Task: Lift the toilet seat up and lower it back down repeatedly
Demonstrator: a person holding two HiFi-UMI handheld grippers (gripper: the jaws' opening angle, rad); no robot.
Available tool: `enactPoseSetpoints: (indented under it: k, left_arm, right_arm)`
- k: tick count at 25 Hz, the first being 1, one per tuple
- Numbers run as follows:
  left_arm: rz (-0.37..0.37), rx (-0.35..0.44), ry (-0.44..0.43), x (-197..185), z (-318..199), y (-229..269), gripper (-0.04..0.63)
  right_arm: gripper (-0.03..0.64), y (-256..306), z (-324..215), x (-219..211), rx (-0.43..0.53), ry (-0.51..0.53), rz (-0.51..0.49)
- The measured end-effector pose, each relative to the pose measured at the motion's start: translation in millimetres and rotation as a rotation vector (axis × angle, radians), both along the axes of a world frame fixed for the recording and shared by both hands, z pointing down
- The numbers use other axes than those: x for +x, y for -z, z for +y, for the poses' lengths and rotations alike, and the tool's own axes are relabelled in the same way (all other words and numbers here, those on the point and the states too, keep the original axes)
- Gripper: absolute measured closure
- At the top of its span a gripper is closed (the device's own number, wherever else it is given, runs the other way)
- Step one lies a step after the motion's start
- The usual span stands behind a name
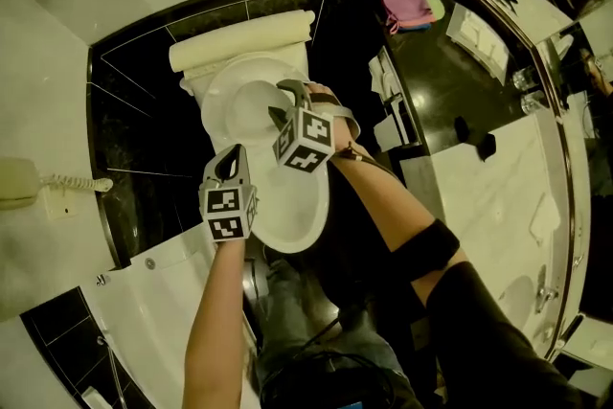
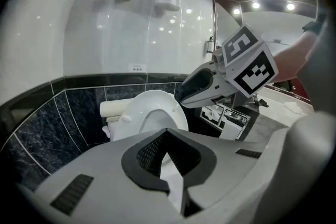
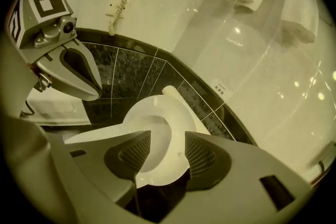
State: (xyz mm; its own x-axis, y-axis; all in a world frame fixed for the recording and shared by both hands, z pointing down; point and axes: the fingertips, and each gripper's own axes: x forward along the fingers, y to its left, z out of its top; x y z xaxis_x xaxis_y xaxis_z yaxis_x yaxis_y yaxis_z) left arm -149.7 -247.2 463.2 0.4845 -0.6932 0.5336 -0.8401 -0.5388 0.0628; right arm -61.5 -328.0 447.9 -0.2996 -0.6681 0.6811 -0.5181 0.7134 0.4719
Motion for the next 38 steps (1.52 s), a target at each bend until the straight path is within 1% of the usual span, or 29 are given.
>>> enactPoseSetpoints:
  k: [4,10,14,16,17,21,26,32,38]
  left_arm:
    - [-0.004,-0.001,-0.009,-3,-27,-15,0.606]
    - [0.021,-0.018,-0.027,7,-48,-26,0.606]
    - [0.035,-0.024,-0.028,6,-54,-33,0.606]
    - [0.038,-0.025,-0.027,4,-54,-35,0.606]
    - [0.039,-0.024,-0.025,3,-55,-35,0.606]
    - [0.040,-0.032,-0.011,-3,-54,-39,0.606]
    - [0.043,-0.051,-0.006,-1,-44,-43,0.606]
    - [0.047,-0.070,0.017,2,-25,-46,0.606]
    - [0.035,-0.091,0.041,7,10,-52,0.606]
  right_arm:
    - [0.393,-3,-45,-10,0.087,0.054,0.117]
    - [0.399,-10,-92,-29,0.138,0.131,0.223]
    - [0.448,-23,-107,-35,0.137,0.174,0.298]
    - [0.517,-27,-110,-35,0.144,0.184,0.331]
    - [0.523,-28,-111,-34,0.151,0.187,0.342]
    - [0.526,-27,-110,-35,0.164,0.194,0.362]
    - [0.529,-24,-101,-36,0.164,0.199,0.361]
    - [0.535,-16,-70,-37,0.171,0.220,0.340]
    - [0.541,-8,-23,-39,0.191,0.246,0.306]
